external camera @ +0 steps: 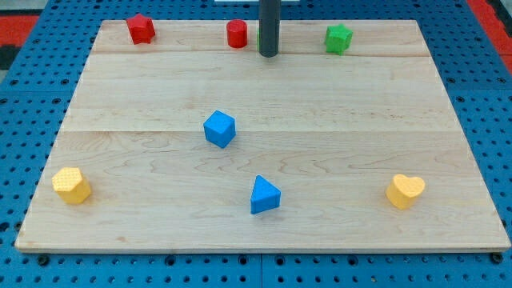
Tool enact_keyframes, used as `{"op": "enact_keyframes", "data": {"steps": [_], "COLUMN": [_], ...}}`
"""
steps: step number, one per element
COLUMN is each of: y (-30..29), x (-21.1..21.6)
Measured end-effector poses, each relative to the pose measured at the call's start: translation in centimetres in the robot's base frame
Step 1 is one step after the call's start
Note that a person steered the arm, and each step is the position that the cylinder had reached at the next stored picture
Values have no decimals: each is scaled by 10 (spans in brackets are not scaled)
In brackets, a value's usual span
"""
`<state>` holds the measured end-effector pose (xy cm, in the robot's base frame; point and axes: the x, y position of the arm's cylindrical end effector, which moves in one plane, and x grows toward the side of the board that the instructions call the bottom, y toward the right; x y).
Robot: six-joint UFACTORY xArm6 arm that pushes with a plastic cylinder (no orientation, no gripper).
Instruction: Push the blue cube right diagonally towards blue triangle
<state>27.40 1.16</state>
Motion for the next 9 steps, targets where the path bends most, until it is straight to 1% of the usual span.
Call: {"op": "enact_keyframes", "data": {"steps": [1,2,3,4,5,6,8,9], "y": [-31,-5,2,2,-35,-72,-45,-67], "x": [-3,-15,-9,49,101,142,161,192]}}
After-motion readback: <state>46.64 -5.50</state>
